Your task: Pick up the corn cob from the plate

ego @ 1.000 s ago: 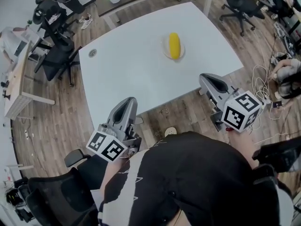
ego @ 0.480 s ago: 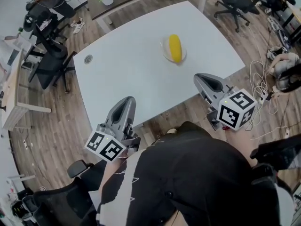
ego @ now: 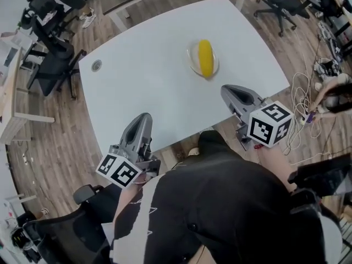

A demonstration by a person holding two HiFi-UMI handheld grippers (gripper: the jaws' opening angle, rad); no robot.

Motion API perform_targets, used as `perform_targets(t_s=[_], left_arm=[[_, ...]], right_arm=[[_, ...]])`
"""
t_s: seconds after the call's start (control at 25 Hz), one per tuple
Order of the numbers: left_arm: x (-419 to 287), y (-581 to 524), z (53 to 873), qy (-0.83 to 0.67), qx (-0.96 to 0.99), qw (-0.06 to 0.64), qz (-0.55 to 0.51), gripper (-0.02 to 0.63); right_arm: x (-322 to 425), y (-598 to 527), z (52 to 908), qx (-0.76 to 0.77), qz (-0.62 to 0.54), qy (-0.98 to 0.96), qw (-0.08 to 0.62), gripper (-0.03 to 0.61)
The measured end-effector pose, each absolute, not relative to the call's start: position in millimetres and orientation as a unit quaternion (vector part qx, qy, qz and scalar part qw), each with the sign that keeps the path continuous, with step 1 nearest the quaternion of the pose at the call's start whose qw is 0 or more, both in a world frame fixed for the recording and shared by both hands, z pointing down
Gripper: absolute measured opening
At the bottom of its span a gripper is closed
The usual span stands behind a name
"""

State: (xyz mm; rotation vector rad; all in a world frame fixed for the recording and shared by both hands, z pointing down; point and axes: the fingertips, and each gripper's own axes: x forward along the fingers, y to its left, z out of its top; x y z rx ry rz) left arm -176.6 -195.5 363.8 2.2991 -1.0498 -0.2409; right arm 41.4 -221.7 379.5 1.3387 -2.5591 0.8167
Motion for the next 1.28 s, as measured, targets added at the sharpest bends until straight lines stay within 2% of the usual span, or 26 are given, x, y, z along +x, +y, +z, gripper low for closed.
perform_targets(t_s=[0.48,0.92,1.28], left_arm=[[-155.0,-252.0,378.4,-0.435,0.835,0.324,-0.092,0.015],[-170.4,-271.8,388.9,-0.484,0.805,0.331,-0.09,0.015],[-177.0,-276.5,390.4,-0.504,0.791,0.333,-0.096,0.015]], right_arm=[[48.6,-324.5,411.4,0.407,0.3,-0.857,0.096,0.015],[42.3,-382.1,449.1,0.388,0.324,-0.854,0.123,0.015],[64.1,-414.5,470.8,0.455,0.325,-0.811,0.172,0.018]])
